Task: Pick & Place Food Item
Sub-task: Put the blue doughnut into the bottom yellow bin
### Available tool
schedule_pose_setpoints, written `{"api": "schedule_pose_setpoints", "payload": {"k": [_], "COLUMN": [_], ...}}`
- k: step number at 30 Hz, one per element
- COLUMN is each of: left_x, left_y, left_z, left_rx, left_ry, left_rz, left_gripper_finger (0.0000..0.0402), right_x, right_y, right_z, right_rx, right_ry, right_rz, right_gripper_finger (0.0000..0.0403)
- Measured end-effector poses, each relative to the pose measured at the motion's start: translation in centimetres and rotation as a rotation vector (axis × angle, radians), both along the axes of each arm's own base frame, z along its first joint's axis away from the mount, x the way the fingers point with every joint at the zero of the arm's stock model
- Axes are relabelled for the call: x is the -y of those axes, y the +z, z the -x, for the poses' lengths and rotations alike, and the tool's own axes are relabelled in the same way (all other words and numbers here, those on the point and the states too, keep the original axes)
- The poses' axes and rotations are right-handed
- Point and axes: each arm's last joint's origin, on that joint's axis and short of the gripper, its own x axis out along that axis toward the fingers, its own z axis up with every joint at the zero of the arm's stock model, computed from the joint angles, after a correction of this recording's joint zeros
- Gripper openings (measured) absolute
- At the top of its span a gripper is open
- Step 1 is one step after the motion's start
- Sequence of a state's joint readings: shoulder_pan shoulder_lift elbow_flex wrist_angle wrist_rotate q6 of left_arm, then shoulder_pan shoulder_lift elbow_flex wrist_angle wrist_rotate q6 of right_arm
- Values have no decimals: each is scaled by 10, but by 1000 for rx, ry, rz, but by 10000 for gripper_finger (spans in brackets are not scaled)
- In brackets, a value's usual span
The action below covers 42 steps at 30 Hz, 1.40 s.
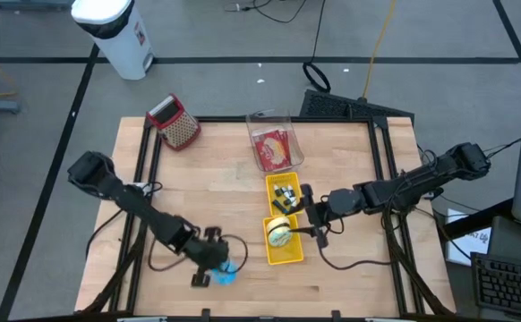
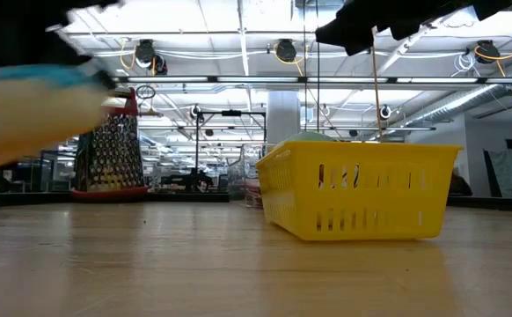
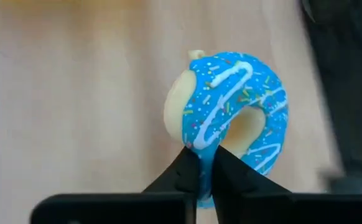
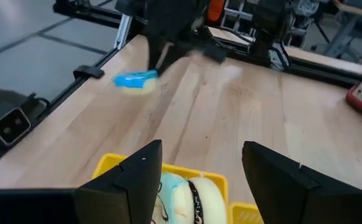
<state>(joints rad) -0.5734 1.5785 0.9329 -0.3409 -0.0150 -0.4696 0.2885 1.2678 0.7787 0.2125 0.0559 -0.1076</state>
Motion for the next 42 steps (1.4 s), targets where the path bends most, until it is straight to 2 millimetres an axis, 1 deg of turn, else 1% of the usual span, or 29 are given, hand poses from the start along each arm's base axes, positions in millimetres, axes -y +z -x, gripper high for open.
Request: {"api": "schedule_pose_setpoints", "payload": {"k": [3,6,9,11,13,16,19,21,24,29,32,34,36,39,42], "left_x": [-19,-40,-61,-72,-79,-89,-96,-99,-102,-103,-103,-103,-103,-103,-103], "left_y": [19,35,49,56,62,65,67,68,67,67,67,67,67,67,67], "left_z": [-5,-10,-21,-30,-37,-46,-49,-50,-50,-51,-51,-51,-51,-51,-51], "left_rx": [177,327,455,520,565,610,622,618,608,609,614,612,612,611,611], "left_ry": [57,177,340,398,399,387,388,394,404,387,380,379,382,380,382], "left_rz": [-187,-431,-613,-666,-679,-686,-719,-732,-753,-744,-730,-731,-728,-729,-728], "left_gripper_finger": [39,44,45,46,46,46,46,46,46,46,46,46,46,46,47], "right_x": [0,0,2,5,10,17,26,31,36,43,47,48,51,52,53], "right_y": [0,-2,-6,-7,-8,-9,-6,-6,-5,-2,-9,-12,-14,-21,-16], "right_z": [0,-2,-6,-10,-16,-23,-29,-31,-32,-34,-42,-45,-50,-52,-51], "right_rx": [-6,-9,2,31,65,113,173,184,180,214,232,242,260,225,251], "right_ry": [-10,-15,-92,-184,-281,-399,-444,-467,-440,-446,-458,-433,-399,-416,-415], "right_rz": [-22,-20,4,13,18,-20,-100,-145,-213,-302,-307,-318,-337,-335,-340], "right_gripper_finger": [210,210,210,210,210,211,221,231,246,262,267,269,269,260,240]}}
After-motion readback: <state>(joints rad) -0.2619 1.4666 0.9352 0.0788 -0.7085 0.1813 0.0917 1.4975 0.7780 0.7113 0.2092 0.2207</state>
